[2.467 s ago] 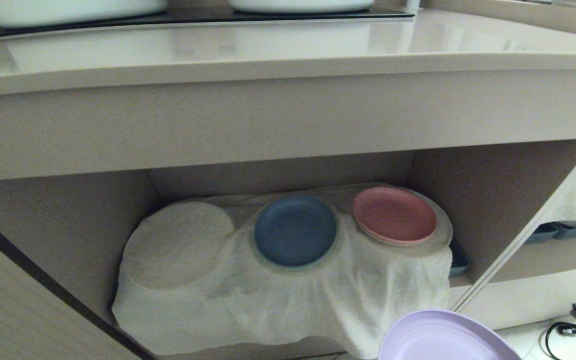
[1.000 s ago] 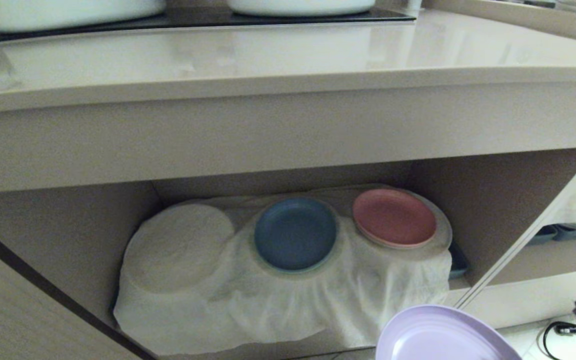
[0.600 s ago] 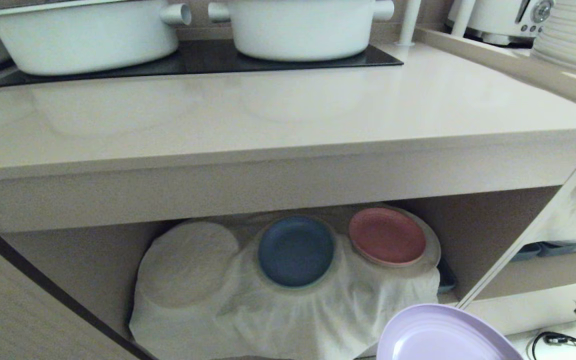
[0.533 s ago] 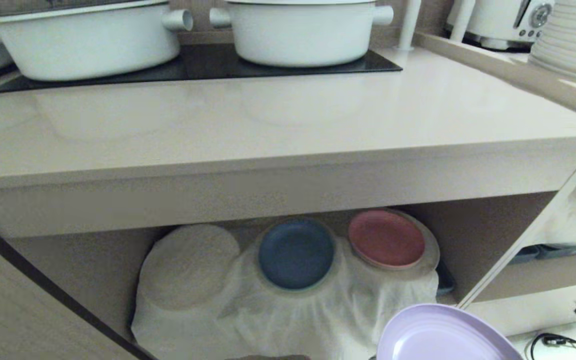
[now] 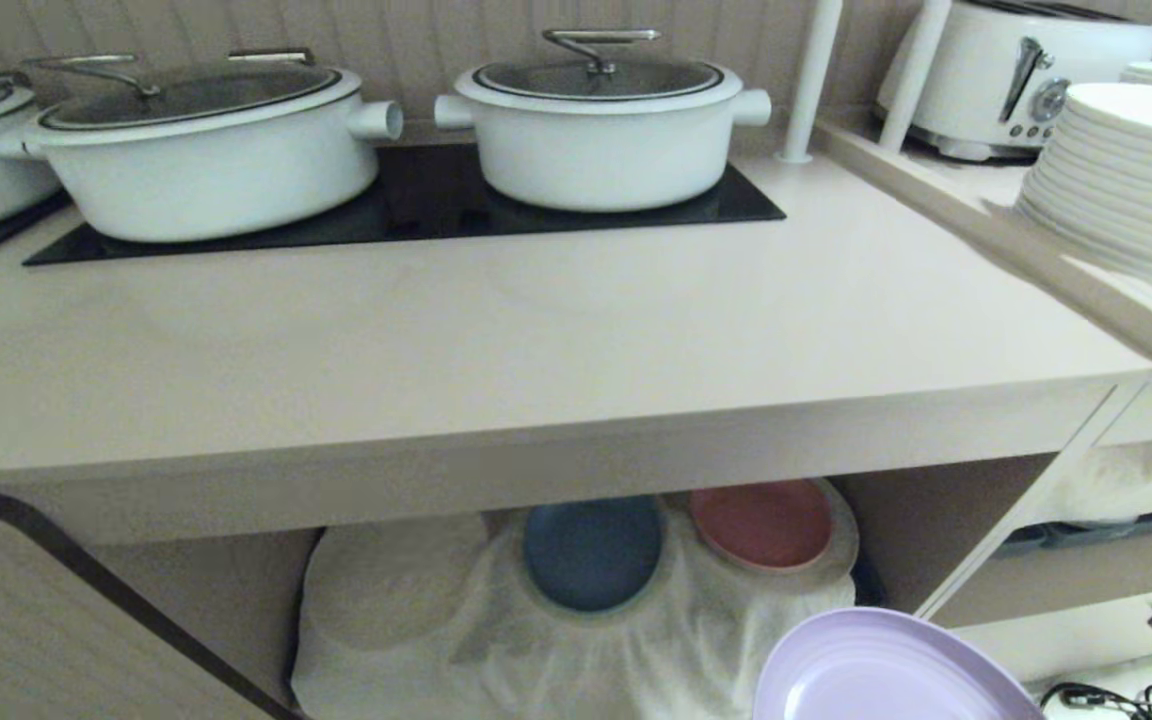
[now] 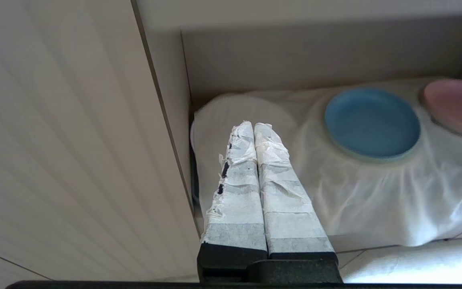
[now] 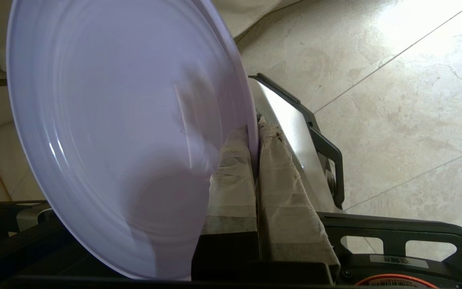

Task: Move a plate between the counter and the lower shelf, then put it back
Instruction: Put the plate

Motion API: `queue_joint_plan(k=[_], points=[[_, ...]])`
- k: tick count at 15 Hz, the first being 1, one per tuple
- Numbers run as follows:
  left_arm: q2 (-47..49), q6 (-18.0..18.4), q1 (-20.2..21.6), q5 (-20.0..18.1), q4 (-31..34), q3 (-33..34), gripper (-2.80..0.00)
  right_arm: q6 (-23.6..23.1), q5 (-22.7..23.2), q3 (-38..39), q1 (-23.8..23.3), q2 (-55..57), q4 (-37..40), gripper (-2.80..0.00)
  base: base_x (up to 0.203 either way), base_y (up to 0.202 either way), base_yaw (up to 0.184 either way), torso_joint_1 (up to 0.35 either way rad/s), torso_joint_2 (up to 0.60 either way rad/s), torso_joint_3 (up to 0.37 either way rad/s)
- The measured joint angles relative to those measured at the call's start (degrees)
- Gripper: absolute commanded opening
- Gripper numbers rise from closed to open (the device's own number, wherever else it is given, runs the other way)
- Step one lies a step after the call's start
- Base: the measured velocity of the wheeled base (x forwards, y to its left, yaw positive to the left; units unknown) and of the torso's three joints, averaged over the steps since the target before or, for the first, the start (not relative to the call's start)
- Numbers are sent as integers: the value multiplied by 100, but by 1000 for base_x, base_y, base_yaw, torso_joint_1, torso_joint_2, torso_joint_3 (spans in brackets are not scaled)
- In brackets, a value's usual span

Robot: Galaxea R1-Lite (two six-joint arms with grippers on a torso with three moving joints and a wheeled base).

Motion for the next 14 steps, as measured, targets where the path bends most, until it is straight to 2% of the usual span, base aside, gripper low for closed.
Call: queue_joint_plan(k=[14], points=[[0,-2,0,1,-2,0,-280,-1,3,11,20,0,2,-280,0,0,0,259,-555,-299]])
